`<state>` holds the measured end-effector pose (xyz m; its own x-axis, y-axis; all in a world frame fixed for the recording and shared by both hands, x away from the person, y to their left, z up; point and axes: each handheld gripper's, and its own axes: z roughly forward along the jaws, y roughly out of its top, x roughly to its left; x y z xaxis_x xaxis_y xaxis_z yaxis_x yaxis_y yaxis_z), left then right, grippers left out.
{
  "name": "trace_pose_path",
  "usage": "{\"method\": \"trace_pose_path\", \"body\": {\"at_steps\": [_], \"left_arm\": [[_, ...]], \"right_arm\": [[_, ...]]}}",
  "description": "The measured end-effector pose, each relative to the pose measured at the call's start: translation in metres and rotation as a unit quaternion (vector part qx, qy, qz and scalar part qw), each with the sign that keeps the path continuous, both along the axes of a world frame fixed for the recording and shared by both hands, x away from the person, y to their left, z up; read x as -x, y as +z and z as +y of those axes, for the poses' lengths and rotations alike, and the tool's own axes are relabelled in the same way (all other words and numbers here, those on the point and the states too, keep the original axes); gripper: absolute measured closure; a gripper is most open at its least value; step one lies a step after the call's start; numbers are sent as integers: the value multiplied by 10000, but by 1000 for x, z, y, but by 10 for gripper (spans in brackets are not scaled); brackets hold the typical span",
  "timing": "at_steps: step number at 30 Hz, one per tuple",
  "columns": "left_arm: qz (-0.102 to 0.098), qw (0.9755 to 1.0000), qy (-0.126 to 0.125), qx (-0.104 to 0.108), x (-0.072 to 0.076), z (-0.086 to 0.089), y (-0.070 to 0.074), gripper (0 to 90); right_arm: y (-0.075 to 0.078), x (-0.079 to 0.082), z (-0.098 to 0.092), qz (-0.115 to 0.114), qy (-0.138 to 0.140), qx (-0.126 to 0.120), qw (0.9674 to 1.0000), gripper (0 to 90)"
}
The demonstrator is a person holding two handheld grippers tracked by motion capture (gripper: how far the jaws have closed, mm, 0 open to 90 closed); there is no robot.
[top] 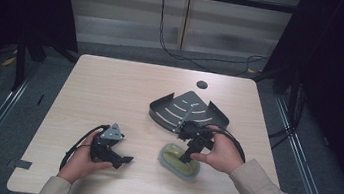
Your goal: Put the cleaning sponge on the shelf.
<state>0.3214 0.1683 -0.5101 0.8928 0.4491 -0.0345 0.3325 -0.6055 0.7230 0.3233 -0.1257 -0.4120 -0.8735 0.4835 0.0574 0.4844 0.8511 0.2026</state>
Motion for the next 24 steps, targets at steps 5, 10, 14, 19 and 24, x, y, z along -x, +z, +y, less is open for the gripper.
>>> {"method": "trace_pose_path", "body": {"at_steps": [5,10,14,19,24], "left_arm": [[-1,10000,0,0,0,0,0,94],[1,10000,0,0,0,0,0,94],[-1,10000,-2,-1,0,0,0,94],[-3,10000,-3,1,0,0,0,93],[11,10000,-23,-3,0,0,0,94]], "right_arm": [[-6,-1,5,29,134,81,9999,431],[-10,-1,8,94,155,133,9997,471],[-14,-2,11,141,155,133,9997,517],[-20,-2,13,214,166,218,9994,583],[-19,-1,14,202,122,301,9993,703]]}}
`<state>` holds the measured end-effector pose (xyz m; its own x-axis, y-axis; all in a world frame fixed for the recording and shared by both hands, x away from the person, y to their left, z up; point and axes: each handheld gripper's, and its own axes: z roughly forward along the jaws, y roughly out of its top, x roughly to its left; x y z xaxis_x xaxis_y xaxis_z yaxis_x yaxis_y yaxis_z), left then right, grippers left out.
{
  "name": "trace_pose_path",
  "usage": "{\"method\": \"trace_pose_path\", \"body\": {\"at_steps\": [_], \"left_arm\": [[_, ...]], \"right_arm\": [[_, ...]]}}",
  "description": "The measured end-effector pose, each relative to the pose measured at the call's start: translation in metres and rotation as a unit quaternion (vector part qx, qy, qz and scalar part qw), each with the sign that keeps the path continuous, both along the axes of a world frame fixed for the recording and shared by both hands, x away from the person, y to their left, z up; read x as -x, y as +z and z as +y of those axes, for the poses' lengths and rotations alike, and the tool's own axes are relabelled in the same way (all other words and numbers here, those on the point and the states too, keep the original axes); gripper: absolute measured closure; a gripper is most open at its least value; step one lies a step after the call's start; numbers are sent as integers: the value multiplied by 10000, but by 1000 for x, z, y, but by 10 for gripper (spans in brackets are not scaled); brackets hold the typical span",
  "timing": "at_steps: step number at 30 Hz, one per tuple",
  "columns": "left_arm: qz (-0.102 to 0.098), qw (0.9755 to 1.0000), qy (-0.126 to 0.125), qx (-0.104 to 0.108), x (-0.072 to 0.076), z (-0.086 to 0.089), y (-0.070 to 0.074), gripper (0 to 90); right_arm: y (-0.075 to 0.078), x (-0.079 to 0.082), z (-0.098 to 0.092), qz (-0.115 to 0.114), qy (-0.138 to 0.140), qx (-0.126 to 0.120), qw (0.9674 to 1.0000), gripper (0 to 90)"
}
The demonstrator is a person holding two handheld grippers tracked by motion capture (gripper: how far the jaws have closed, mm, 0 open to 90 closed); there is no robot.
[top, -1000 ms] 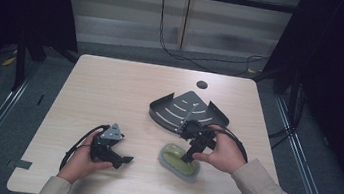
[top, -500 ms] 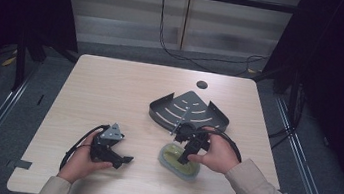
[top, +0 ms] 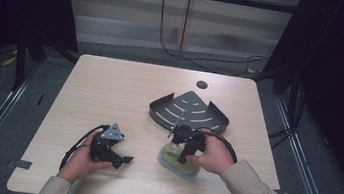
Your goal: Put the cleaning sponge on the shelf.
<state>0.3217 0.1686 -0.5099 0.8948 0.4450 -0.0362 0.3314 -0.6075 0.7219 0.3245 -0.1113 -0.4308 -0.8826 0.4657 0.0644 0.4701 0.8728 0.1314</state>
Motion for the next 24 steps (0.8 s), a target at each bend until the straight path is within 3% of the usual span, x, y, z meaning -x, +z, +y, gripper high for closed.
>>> {"method": "trace_pose_path", "body": {"at_steps": [5,24], "left_arm": [[-17,10000,21,7,0,0,0,94],[-25,10000,5,-17,0,0,0,94]], "right_arm": [[8,0,-1,-18,46,72,10000,707],[43,-9,-23,-70,-145,-29,9999,711]]}}
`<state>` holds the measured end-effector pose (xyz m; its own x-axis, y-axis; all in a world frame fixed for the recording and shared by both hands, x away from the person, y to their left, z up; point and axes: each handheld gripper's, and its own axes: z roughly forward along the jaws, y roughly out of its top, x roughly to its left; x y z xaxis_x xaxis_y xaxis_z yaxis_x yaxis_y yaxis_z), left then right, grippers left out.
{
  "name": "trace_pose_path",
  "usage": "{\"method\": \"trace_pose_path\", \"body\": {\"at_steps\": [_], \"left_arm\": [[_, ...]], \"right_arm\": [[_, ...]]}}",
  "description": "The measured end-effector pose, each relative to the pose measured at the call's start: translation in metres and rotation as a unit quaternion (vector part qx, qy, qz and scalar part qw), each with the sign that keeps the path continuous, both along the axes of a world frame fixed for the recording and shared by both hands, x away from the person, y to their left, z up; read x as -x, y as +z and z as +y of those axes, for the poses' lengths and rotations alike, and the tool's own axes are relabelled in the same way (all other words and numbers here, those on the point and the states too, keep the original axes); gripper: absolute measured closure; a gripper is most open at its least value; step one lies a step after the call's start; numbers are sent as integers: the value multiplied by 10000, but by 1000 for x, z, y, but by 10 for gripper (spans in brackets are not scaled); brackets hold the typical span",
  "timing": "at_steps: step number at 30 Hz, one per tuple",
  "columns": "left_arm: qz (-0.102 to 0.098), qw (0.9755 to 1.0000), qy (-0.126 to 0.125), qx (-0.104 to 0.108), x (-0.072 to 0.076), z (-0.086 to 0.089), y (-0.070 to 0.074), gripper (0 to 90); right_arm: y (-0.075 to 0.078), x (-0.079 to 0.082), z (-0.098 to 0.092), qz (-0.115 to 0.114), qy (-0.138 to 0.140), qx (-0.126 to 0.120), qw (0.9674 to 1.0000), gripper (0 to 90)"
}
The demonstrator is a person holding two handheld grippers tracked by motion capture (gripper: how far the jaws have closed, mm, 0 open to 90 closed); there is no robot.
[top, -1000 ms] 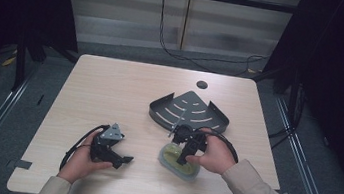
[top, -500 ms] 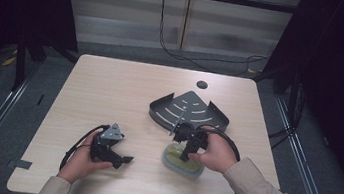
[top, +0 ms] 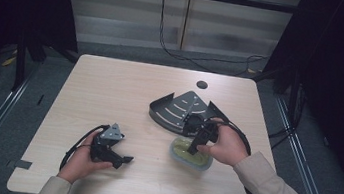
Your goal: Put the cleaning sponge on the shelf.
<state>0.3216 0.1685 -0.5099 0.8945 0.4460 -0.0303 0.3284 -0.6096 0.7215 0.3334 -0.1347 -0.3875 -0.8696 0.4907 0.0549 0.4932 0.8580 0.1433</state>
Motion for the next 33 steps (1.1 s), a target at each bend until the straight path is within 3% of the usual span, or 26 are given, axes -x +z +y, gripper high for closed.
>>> {"method": "trace_pose_path", "body": {"at_steps": [33], "left_arm": [[23,10000,-5,-1,0,0,0,93]], "right_arm": [[45,-25,-12,-92,-152,98,9998,711]]}}
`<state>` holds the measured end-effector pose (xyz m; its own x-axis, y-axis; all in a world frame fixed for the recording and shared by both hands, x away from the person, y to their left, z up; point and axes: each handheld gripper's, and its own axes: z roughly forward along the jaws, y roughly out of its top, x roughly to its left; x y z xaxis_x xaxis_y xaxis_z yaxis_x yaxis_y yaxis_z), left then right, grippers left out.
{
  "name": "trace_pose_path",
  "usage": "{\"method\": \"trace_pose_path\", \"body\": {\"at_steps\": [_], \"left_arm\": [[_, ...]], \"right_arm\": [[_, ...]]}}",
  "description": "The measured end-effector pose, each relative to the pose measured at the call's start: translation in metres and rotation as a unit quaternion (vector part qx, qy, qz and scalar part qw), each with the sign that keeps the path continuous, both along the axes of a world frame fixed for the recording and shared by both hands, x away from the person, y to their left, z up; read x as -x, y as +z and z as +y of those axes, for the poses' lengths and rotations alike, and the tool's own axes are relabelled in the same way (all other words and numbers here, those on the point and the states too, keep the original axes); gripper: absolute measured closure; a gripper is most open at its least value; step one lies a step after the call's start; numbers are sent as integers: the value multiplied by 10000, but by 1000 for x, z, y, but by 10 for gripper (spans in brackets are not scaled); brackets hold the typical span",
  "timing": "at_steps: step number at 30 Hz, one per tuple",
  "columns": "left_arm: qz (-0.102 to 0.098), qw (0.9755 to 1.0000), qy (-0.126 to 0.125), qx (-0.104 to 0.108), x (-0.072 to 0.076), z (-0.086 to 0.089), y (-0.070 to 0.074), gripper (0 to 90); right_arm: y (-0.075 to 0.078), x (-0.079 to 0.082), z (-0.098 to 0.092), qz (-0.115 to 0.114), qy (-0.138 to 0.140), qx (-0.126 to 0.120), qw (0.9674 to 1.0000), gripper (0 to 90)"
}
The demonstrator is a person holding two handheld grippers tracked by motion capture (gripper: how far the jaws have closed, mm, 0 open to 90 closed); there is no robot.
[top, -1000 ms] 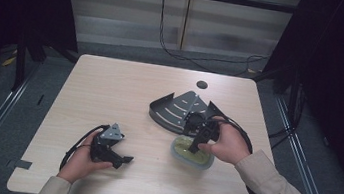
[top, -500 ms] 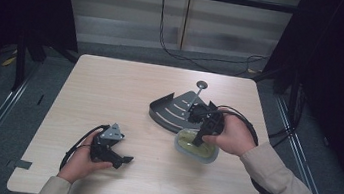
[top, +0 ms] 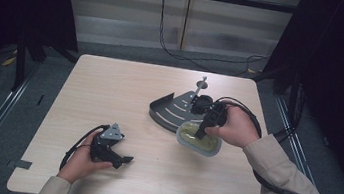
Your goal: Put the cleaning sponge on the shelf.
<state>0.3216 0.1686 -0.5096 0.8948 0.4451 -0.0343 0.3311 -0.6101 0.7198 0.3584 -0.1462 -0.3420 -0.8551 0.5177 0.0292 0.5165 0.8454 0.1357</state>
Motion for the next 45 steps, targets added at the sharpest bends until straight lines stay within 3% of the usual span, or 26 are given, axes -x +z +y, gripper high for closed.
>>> {"method": "trace_pose_path", "body": {"at_steps": [20,34,45], "left_arm": [[3,10000,1,-2,0,0,0,93],[0,10000,-3,-4,0,0,0,91],[8,10000,-3,-3,0,0,0,90]], "right_arm": [[9,-31,-3,-194,-385,18,9991,711],[5,-54,-7,-266,-707,87,9971,711],[-1,-76,-18,-370,-1120,23,9930,711]]}}
